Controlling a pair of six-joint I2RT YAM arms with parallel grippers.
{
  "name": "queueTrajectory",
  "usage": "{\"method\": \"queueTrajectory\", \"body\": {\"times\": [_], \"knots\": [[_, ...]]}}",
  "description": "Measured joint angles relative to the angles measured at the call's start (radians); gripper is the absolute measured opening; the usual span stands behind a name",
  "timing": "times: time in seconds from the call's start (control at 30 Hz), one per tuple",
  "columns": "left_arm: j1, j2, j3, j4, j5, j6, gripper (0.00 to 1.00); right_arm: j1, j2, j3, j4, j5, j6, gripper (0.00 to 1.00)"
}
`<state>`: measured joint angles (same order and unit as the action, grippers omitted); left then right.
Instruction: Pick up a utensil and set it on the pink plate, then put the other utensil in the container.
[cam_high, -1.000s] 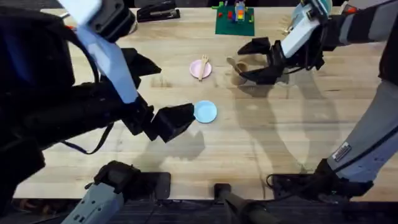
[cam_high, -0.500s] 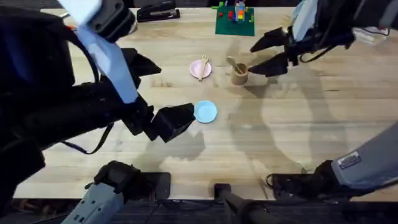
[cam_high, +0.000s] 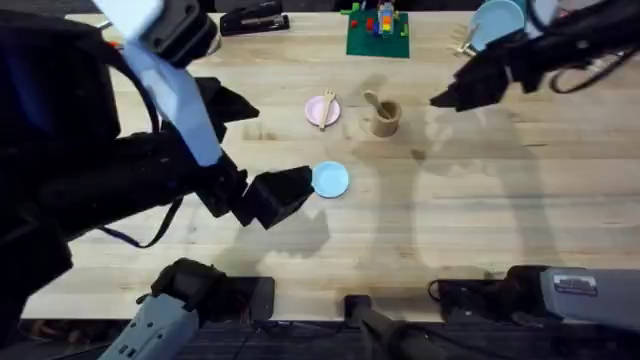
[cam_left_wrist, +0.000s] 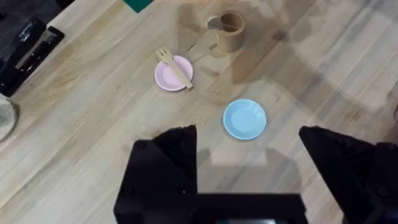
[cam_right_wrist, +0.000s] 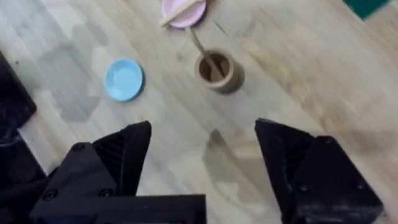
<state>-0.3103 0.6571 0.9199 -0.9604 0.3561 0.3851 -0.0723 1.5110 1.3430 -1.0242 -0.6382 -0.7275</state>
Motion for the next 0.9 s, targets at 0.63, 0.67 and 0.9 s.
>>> {"method": "queueTrajectory", "body": {"times": [0.63, 0.67, 0.9], "knots": [[0.000, 0.000, 0.000, 0.000, 0.000, 0.000, 0.995, 0.000, -0.374, 0.000, -0.459, 0.221, 0.073, 0.995], [0.000, 0.000, 0.000, 0.000, 0.000, 0.000, 0.995, 0.000, -0.385, 0.000, -0.476, 0.241, 0.082, 0.995], [0.000, 0.000, 0.000, 0.000, 0.000, 0.000, 0.995, 0.000, -0.463, 0.000, -0.522, 0.305, 0.109, 0.995]]}}
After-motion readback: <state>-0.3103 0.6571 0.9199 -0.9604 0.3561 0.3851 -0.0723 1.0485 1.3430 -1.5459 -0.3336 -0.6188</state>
